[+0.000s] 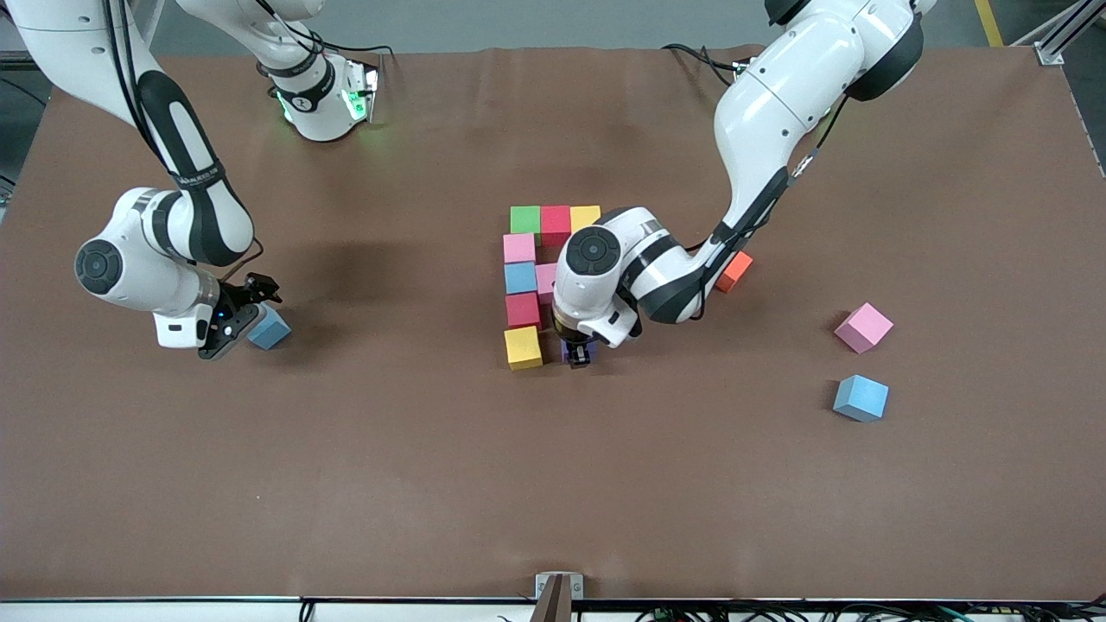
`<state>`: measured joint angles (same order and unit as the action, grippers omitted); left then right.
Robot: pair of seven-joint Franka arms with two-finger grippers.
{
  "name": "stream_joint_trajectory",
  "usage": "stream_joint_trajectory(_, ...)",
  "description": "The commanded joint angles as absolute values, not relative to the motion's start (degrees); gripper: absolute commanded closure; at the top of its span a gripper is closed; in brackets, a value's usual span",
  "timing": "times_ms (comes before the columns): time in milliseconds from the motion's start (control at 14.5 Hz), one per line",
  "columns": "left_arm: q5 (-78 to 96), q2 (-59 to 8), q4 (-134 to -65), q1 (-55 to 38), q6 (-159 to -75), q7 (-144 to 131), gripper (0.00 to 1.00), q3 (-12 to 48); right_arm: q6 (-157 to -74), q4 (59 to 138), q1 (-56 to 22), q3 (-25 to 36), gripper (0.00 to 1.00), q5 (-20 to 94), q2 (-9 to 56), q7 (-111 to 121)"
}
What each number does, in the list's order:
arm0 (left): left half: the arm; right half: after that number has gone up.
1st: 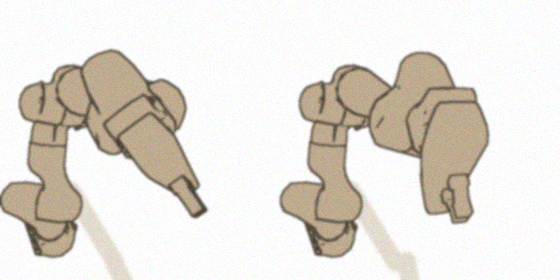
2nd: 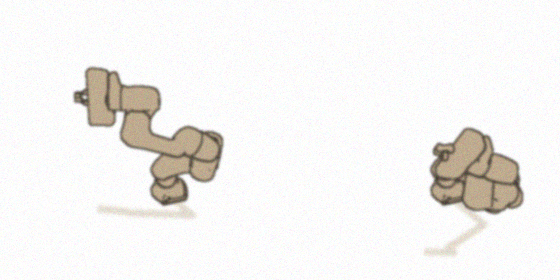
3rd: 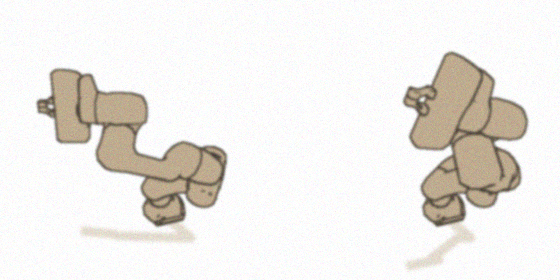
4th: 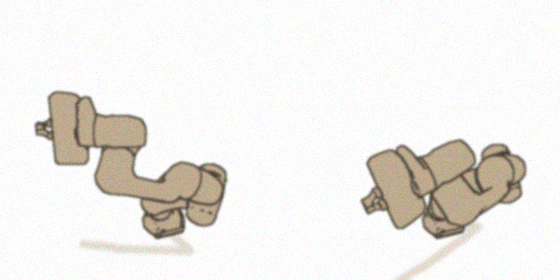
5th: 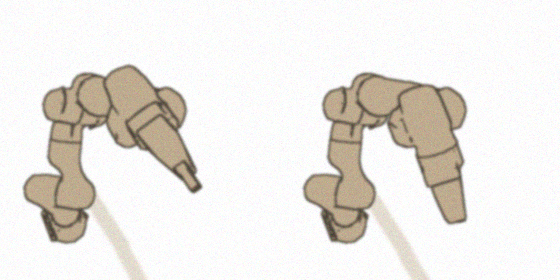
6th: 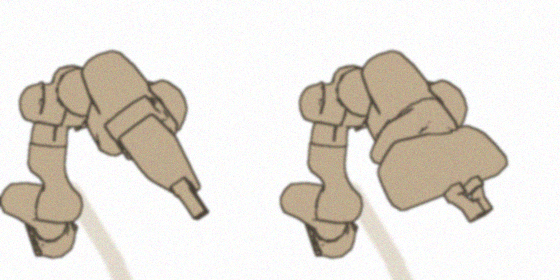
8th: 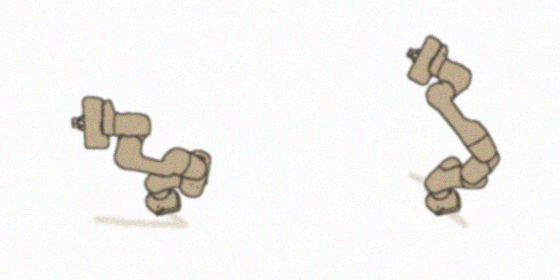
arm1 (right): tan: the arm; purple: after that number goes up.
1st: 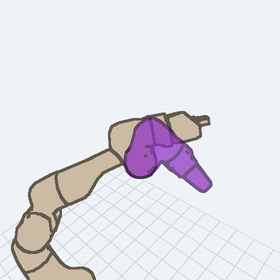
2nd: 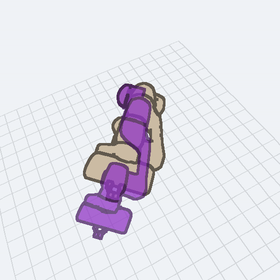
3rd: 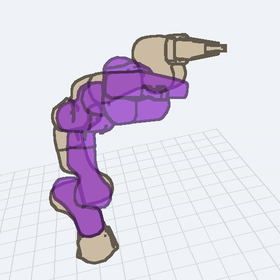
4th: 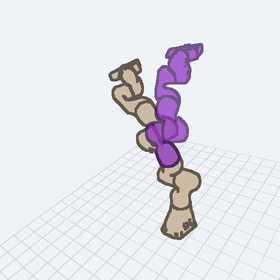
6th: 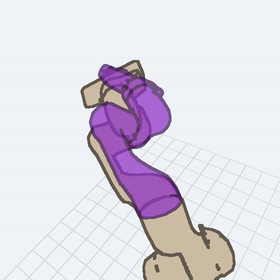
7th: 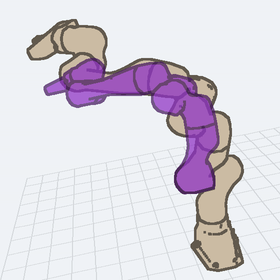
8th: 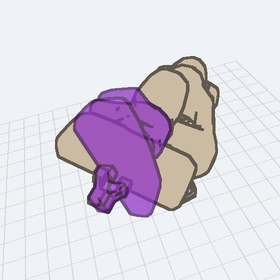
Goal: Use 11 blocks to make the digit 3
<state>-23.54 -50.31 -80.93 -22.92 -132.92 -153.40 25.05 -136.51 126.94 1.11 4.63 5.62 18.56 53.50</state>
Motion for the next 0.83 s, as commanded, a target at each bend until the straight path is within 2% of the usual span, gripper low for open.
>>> stream_joint_trajectory(0, -22.94, -51.06, -79.01, -23.47, -134.29, -152.93, 0.78, 24.61, -138.68, 128.76, 1.32, 4.13, 0.00, 4.40, 17.40, 54.23)
stream_joint_trajectory(758, -23.47, -51.68, -79.10, -23.47, -135.09, -151.18, 0.78, 24.52, -139.83, 128.23, 1.14, 4.31, 0.00, 3.52, 18.90, 54.14)
